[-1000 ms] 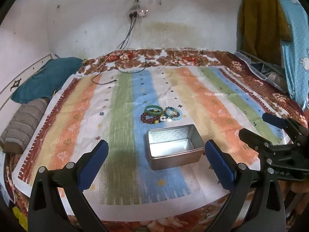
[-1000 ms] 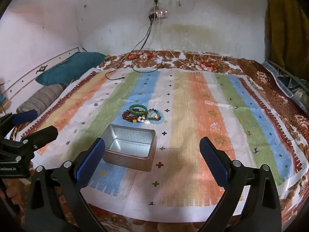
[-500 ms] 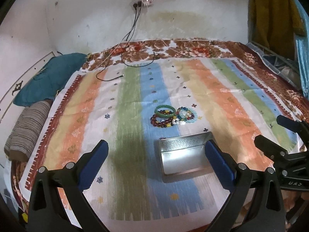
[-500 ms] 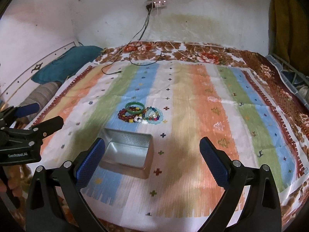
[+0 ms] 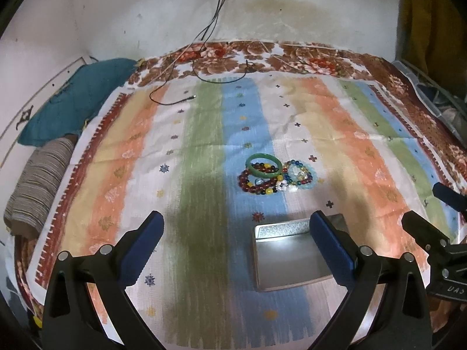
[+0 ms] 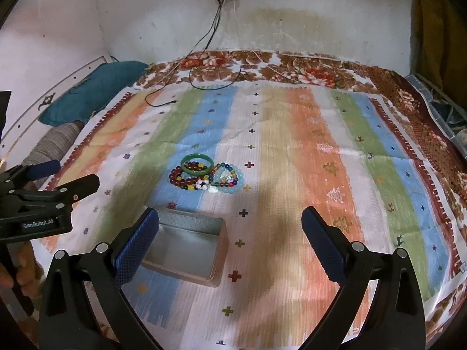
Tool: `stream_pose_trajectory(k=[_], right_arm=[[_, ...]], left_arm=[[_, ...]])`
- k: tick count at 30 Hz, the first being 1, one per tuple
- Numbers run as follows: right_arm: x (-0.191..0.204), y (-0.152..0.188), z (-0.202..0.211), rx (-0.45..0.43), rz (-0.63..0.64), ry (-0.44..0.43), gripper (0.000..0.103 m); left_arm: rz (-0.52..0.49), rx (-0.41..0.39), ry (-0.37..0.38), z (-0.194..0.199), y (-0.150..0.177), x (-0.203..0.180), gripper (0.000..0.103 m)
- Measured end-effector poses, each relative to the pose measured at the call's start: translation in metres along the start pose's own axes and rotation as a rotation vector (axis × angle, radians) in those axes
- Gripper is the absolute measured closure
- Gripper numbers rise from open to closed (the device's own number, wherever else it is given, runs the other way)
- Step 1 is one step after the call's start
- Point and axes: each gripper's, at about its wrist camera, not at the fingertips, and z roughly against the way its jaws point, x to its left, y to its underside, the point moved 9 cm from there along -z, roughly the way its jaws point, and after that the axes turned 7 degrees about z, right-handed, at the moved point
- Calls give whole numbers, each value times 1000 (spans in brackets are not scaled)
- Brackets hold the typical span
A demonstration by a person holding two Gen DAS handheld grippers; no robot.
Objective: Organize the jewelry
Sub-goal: 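Move both tools forward past the silver tin toward the bracelet cluster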
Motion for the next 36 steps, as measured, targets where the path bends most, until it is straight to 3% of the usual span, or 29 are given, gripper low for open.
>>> stream_pose_trajectory(k=[15, 24, 36], right_arm=[[3, -16, -33, 55, 11, -28, 4], [7, -20, -59, 102, 38, -41, 4], [3, -21, -96, 171, 22, -56, 4]], left_arm=[[61, 90, -33, -44, -17, 16, 6], [112, 106, -47, -63, -31, 21, 6], [69, 148, -45, -101, -37, 9, 6]])
